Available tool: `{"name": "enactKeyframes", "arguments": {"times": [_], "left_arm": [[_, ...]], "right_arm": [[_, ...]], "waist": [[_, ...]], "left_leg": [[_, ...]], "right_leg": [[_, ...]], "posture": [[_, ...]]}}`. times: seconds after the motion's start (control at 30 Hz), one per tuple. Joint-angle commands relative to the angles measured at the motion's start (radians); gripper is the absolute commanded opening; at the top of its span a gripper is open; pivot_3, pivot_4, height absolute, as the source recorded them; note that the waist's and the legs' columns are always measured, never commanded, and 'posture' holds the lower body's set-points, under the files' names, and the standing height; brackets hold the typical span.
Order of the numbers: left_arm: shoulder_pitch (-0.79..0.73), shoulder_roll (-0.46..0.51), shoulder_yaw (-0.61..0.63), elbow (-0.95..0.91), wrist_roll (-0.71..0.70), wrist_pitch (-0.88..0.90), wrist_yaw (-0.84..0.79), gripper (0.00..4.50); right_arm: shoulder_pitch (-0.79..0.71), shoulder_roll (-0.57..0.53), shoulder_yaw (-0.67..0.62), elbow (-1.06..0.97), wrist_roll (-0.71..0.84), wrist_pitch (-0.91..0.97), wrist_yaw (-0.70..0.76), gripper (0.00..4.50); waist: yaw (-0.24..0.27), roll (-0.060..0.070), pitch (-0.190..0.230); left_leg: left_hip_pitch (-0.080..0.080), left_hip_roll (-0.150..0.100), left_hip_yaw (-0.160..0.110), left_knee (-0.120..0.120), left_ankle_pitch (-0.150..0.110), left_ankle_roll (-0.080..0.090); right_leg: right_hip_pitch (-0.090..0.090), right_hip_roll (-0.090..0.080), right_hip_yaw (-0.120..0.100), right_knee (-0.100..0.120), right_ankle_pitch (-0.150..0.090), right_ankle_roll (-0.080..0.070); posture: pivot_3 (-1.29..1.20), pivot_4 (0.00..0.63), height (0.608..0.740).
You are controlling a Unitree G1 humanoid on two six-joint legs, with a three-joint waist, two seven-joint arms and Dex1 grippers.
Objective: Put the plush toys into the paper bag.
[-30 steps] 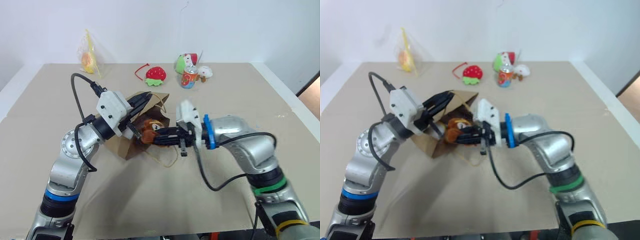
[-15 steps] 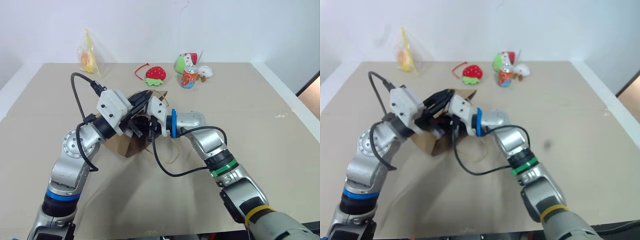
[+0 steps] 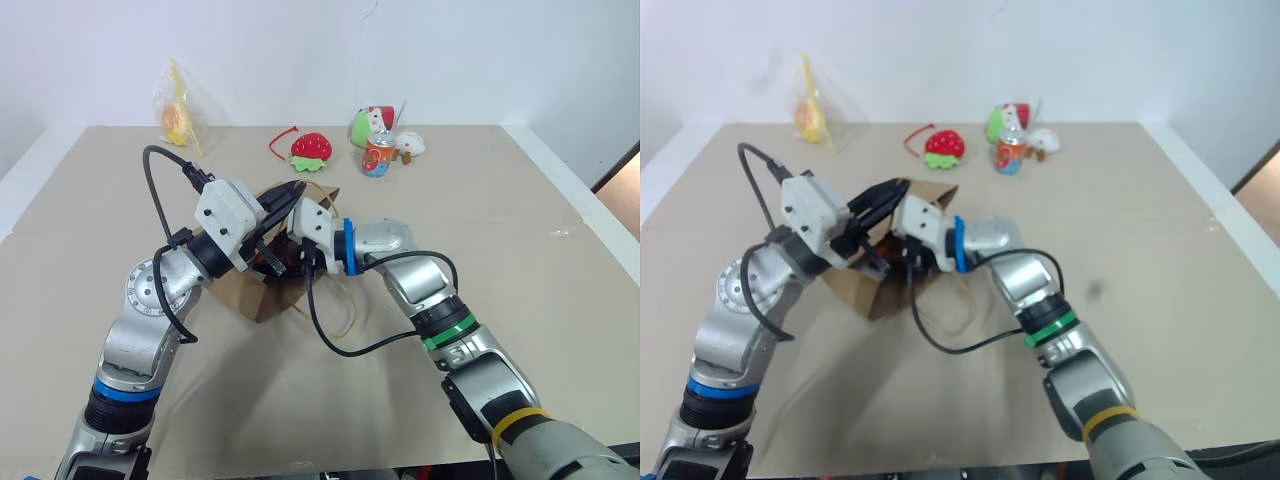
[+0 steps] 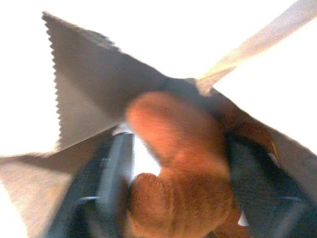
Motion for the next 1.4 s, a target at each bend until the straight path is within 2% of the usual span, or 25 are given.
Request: {"name": "enactKeyframes", "arguments": {"times": [0.03, 0.23, 0.33, 0.57, 0.63, 1.0, 1.1, 1.13, 1.17, 1.23, 1.27, 1.4], "left_arm": [[-0.015, 0.002, 0.001, -0.028, -0.003, -0.013, -0.007, 0.00], [-0.018, -0.002, -0.001, -0.019, -0.003, -0.016, -0.005, 0.00], [-0.016, -0.001, 0.000, -0.019, -0.003, -0.016, -0.005, 0.00], [-0.015, 0.000, 0.003, -0.020, -0.002, -0.018, -0.003, 0.00], [-0.017, 0.001, 0.005, -0.019, -0.002, -0.019, -0.003, 0.00], [-0.008, 0.002, 0.006, -0.030, 0.000, -0.018, 0.002, 0.00], [-0.005, 0.003, 0.006, -0.032, 0.002, -0.018, 0.004, 0.00], [-0.005, 0.003, 0.006, -0.032, 0.003, -0.018, 0.005, 0.00], [-0.005, 0.002, 0.006, -0.032, 0.004, -0.018, 0.006, 0.00], [-0.005, 0.001, 0.006, -0.035, 0.005, -0.017, 0.009, 0.00], [-0.006, 0.001, 0.006, -0.035, 0.006, -0.016, 0.010, 0.00], [-0.006, -0.001, 0.005, -0.035, 0.006, -0.017, 0.011, 0.00]], "right_arm": [[0.050, -0.058, -0.036, -0.154, 0.048, 0.073, 0.024, 4.41], [0.124, -0.153, -0.083, -0.311, 0.102, 0.159, 0.032, 4.41], [0.172, -0.255, -0.116, -0.386, 0.133, 0.211, 0.071, 4.41], [0.258, -0.380, -0.174, -0.400, 0.173, 0.275, 0.088, 4.41], [0.284, -0.386, -0.170, -0.375, 0.164, 0.286, 0.072, 4.41], [0.345, -0.276, -0.118, -0.256, 0.094, 0.282, -0.071, 4.41], [0.363, -0.278, -0.099, -0.243, 0.072, 0.254, -0.071, 3.60], [0.368, -0.282, -0.093, -0.243, 0.064, 0.243, -0.065, 3.17], [0.371, -0.285, -0.092, -0.244, 0.058, 0.238, -0.060, 2.55], [0.375, -0.292, -0.099, -0.257, 0.061, 0.239, -0.051, 2.04], [0.375, -0.296, -0.106, -0.266, 0.067, 0.241, -0.045, 1.49], [0.369, -0.306, -0.124, -0.286, 0.089, 0.251, -0.027, 0.08]], "waist": [[0.000, 0.000, 0.000], [0.000, 0.000, 0.000], [0.001, 0.000, 0.000], [-0.001, 0.000, 0.000], [0.000, 0.000, 0.000], [0.000, 0.000, 0.000], [0.000, 0.000, 0.000], [0.000, 0.000, 0.000], [0.000, 0.000, 0.000], [0.000, 0.000, 0.000], [0.000, 0.000, 0.000], [0.000, 0.000, 0.000]], "left_leg": [[0.000, 0.000, 0.000, 0.000, 0.000, 0.000], [0.001, 0.000, 0.000, 0.000, 0.000, 0.000], [0.000, 0.000, 0.000, 0.000, 0.000, 0.000], [0.001, -0.001, 0.001, 0.000, 0.000, 0.000], [0.001, -0.001, -0.001, 0.000, 0.000, 0.000], [0.001, -0.001, 0.000, 0.000, 0.000, 0.000], [0.001, -0.002, 0.000, 0.000, 0.000, 0.000], [0.001, -0.002, 0.000, 0.000, 0.000, 0.000], [0.001, -0.002, 0.000, 0.000, 0.000, 0.000], [0.001, -0.002, 0.000, 0.000, 0.000, 0.000], [0.001, -0.002, 0.000, 0.000, 0.000, 0.000], [0.001, -0.001, 0.000, 0.000, 0.000, 0.000]], "right_leg": [[0.000, 0.000, 0.000, 0.000, 0.000, 0.000], [0.000, 0.000, 0.000, 0.000, 0.000, 0.000], [0.000, 0.000, 0.000, 0.000, 0.000, 0.000], [0.000, 0.000, 0.001, 0.000, 0.000, 0.001], [0.001, 0.001, 0.000, 0.000, 0.000, 0.000], [0.001, 0.001, 0.001, 0.000, 0.000, 0.000], [0.001, 0.001, 0.001, 0.000, 0.000, 0.001], [0.001, 0.001, 0.001, 0.000, 0.000, 0.001], [0.001, 0.001, 0.001, 0.000, 0.000, 0.001], [0.001, 0.001, 0.001, 0.000, 0.000, 0.001], [0.001, 0.001, 0.001, 0.000, 0.000, 0.001], [0.001, 0.002, 0.001, 0.000, 0.000, 0.001]], "posture": [[0.00, 0.150, 0.740], [0.00, 0.150, 0.740], [0.00, 0.150, 0.740], [0.00, 0.150, 0.740], [0.00, 0.150, 0.740], [0.00, 0.150, 0.740], [0.00, 0.150, 0.740], [0.00, 0.150, 0.740], [0.00, 0.150, 0.740], [0.00, 0.150, 0.740], [0.00, 0.150, 0.740], [0.00, 0.150, 0.740]]}}
